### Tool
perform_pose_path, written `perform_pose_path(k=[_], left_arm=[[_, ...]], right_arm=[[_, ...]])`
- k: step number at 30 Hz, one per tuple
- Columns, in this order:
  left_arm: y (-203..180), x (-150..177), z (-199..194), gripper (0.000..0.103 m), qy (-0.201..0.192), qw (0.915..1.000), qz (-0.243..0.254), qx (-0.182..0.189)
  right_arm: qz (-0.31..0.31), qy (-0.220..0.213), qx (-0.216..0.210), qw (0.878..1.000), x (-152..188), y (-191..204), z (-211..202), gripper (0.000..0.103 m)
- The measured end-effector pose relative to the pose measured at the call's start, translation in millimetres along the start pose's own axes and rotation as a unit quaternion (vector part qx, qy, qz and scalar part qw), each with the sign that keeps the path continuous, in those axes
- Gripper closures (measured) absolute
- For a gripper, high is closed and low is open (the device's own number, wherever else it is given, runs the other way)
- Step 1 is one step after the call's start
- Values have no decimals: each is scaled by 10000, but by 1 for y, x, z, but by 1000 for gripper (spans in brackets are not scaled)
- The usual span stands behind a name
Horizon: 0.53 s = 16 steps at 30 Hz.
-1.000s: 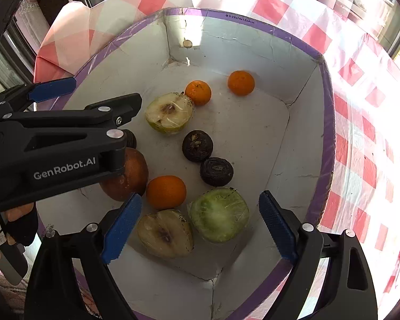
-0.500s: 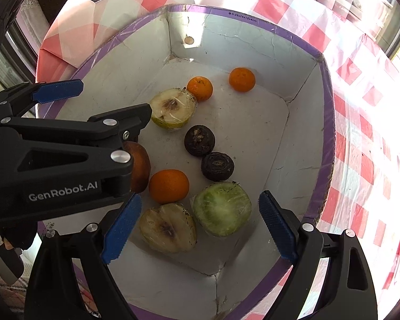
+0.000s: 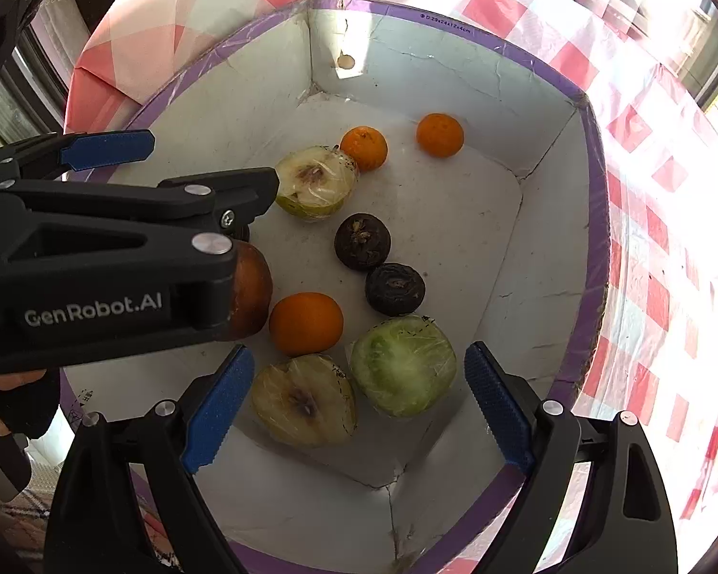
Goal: Organize fruits
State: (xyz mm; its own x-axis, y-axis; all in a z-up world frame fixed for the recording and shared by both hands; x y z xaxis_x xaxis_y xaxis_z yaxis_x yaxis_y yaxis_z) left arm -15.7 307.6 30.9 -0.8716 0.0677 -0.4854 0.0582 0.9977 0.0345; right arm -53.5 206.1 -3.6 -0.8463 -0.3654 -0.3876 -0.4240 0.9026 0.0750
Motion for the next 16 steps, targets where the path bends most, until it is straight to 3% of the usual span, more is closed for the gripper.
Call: perform_pose_path(k=[3,6,16], left_arm=[[2,-2,-1,6,-60,10000,36,-62],[8,-2,-6,6,-201,9988,17,-443],[1,-1,-5,6,-154,9980,275,-544]], right_arm=[[6,6,9,10000,-1,1,1,17],[-23,16,16,10000,-1,3,2,17],[-29,-56,-206,9998,3,11,-4,17]])
Point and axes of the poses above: each gripper's, at about its wrist camera, not at the fingertips, and z roughly the way its jaws point, y to its left, x to its underside, the point moved 10 cm from there along z, roughly the way its jaws point, and after that the axes turned 8 degrees about z, right-handed, at the moved point
